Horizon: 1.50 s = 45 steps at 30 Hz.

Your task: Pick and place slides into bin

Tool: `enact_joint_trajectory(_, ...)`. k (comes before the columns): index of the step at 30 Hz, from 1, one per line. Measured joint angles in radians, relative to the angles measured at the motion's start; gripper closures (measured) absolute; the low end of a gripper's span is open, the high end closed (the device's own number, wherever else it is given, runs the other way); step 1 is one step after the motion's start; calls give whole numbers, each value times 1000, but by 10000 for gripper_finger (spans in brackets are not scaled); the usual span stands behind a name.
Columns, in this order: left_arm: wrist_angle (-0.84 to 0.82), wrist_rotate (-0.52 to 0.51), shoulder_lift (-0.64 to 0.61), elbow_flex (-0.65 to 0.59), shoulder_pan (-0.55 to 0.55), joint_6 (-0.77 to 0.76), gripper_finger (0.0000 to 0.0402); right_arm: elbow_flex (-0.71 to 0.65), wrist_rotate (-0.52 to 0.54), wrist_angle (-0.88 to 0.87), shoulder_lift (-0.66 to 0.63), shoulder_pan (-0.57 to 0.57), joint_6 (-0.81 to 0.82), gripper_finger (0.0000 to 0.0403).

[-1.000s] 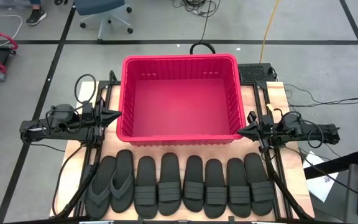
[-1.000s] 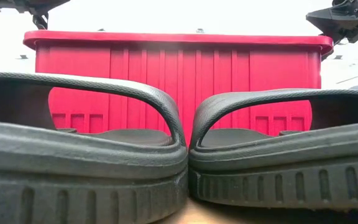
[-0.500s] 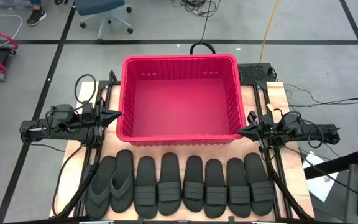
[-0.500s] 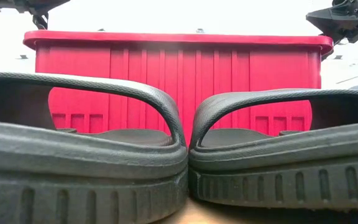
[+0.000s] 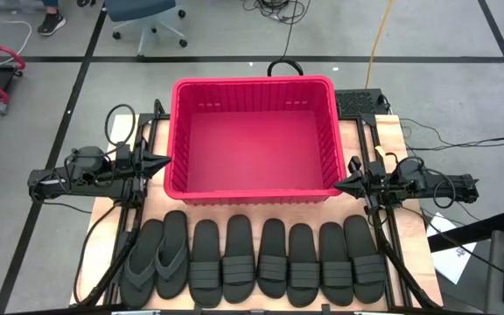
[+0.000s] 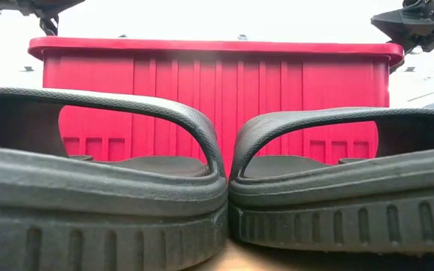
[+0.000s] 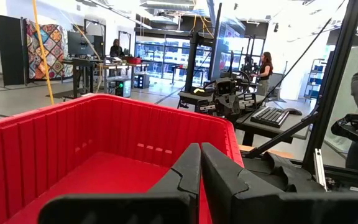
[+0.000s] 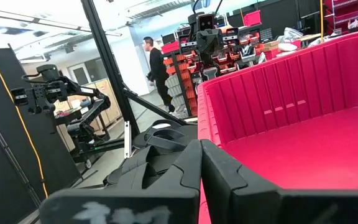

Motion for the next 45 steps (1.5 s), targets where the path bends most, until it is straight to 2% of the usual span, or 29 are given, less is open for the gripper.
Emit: enact_joint_trajectory(45, 0, 0, 0, 0, 0, 0, 385, 0, -21, 5, 0, 0, 27, 403)
